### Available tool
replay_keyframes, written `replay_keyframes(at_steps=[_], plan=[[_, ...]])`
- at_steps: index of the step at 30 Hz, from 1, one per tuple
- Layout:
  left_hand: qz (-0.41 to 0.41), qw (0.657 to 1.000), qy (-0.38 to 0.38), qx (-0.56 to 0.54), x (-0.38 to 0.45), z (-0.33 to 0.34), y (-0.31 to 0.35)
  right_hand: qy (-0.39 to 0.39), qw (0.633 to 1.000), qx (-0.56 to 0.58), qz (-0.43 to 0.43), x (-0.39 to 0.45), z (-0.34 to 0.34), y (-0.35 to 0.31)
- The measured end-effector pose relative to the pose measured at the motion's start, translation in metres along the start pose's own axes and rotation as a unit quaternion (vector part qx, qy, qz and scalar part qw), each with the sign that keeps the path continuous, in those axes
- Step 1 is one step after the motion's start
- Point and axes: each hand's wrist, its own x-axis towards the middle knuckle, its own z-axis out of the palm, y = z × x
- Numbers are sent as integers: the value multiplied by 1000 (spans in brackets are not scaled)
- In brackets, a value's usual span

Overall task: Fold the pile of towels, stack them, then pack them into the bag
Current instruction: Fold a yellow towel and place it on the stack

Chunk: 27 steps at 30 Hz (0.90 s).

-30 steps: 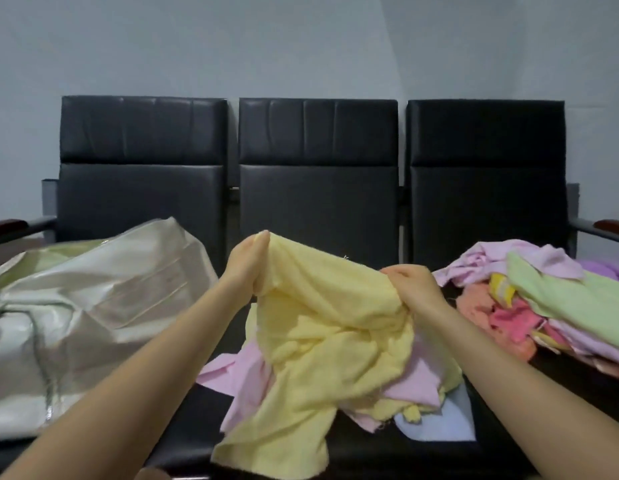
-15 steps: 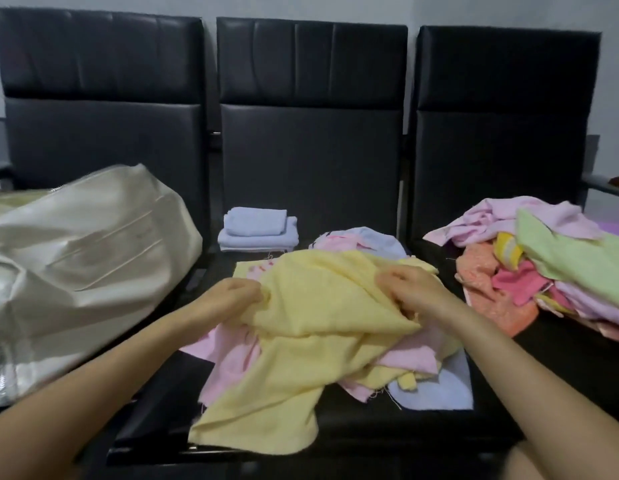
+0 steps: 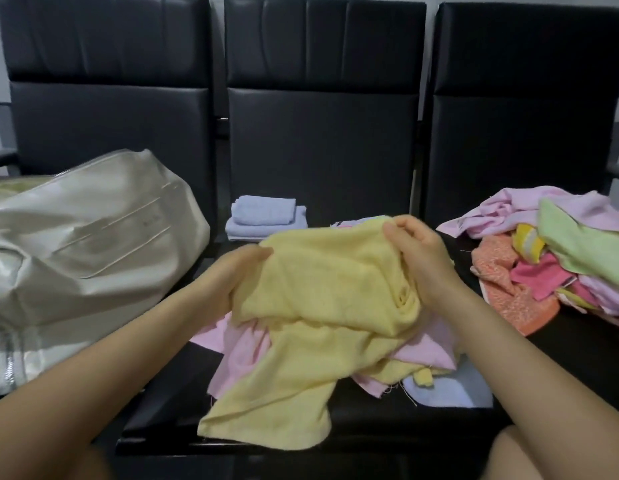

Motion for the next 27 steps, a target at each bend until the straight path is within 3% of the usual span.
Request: replay_keyframes(at_steps=[5, 7, 9, 12, 14, 16, 20, 23, 25, 27], plan=[[168, 986, 0, 6, -9, 8, 15, 26, 986, 164, -30, 3, -7, -12], [187, 982, 4, 9, -14, 15, 16, -2, 968, 252, -17, 0, -9, -19], [179, 983, 9, 31, -15, 22, 14, -58, 960, 270, 36, -6, -12, -27], [123, 990, -9, 63, -15, 26, 2, -82, 988, 57, 115, -17, -14, -14], [71, 994, -10, 84, -15, 26, -7, -46, 983, -81, 157, -25, -13, 0], [4, 996, -8, 90, -14, 29, -12, -62, 971, -162, 163, -31, -13, 11], [25, 972, 13, 233, -11, 37, -13, -89, 948, -271, 141, -37, -12, 13], [19, 964, 3, 267, -15, 42, -8, -124, 931, -314, 138, -34, -16, 11], [8, 983, -11, 185, -14, 43, -3, -122, 949, -262, 124, -35, -19, 5], [2, 998, -24, 58, -14, 41, 4, -71, 980, -141, 124, -29, -24, 2]])
